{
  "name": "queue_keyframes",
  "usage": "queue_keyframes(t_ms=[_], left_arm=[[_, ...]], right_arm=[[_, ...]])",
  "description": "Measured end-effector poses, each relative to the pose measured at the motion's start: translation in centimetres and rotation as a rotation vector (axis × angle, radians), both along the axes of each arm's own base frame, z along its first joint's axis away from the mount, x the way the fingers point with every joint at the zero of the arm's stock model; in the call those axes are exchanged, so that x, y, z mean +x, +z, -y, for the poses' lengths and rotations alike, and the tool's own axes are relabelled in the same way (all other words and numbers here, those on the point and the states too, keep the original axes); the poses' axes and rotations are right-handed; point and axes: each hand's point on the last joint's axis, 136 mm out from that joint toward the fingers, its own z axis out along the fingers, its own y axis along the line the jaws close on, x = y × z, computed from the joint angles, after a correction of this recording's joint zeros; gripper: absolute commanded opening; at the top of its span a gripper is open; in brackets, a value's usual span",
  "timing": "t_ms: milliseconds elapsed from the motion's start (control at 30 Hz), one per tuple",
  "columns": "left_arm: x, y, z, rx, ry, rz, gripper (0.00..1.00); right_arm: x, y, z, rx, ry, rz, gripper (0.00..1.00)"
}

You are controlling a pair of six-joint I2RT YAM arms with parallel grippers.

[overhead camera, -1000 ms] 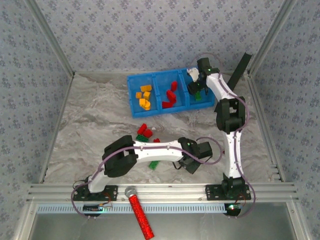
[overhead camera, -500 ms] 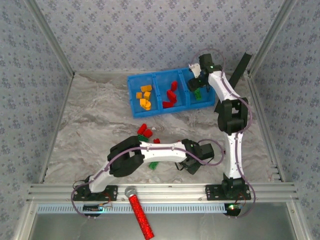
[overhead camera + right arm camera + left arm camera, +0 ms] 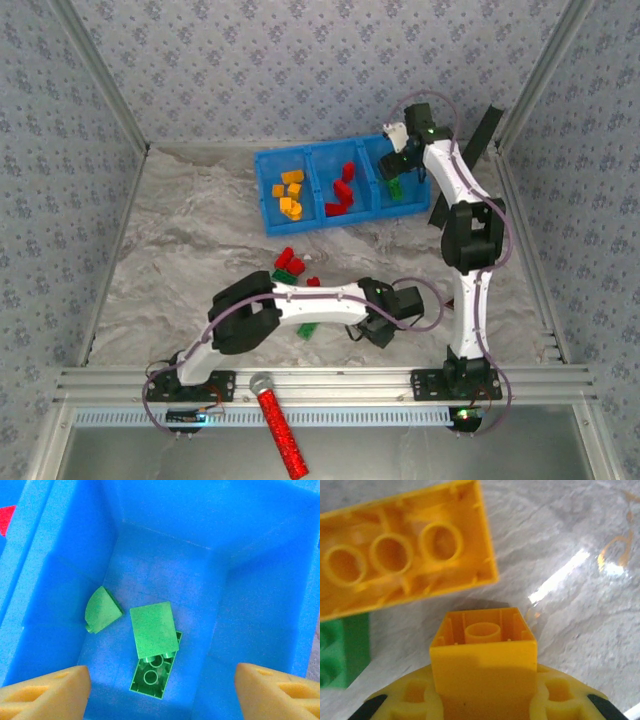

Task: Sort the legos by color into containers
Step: Pick up the lego from the middle-left of the table, then place the lego in the container.

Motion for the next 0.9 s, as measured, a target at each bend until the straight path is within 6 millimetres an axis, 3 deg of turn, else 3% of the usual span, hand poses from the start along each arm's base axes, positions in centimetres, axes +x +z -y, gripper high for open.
queue_keyframes(t_ms=[67, 133, 200, 300, 400, 533, 733, 800, 900], left_arm=[[1.1, 1.6, -1.2, -0.024, 0.029, 0.007, 0.08], [3.0, 4.1, -2.2, -0.068, 0.074, 0.026, 0.09], [6.1, 7.5, -3.5, -0.136, 0.137, 0.07, 0.11], [11.6, 12.7, -6.3, -0.229, 0.245, 0.172, 0.11], [16.6, 15.4, -9.5, -0.241, 0.342, 0.275, 0.11], [21.4, 15.3, -14.0, -0.19, 0.447, 0.328, 0.11], [27.5, 13.7, -20.4, -0.124, 0.609, 0.349, 0.11], [29.2, 13.0, -21.7, -0.105, 0.642, 0.347, 0.11], [31.6, 12.0, -22.0, -0.095, 0.659, 0.343, 0.11]], right_arm=[[-0.6, 0.5, -0.1, 0.014, 0.008, -0.001, 0.8], [-1.2, 1.2, -0.3, 0.035, 0.019, 0.012, 0.89], [-2.3, 2.3, -0.6, 0.062, 0.033, 0.037, 1.0], [-4.2, 4.5, -1.1, 0.095, 0.062, 0.081, 1.0], [-5.1, 7.6, -1.7, 0.106, 0.07, 0.172, 1.0], [-7.4, 10.3, -3.3, 0.076, 0.06, 0.279, 1.0], [-13.1, 11.0, -6.8, 0.098, 0.131, 0.294, 1.0], [-14.7, 10.9, -7.4, 0.139, 0.124, 0.28, 1.0], [-17.3, 10.2, -8.2, 0.22, 0.151, 0.242, 1.0]])
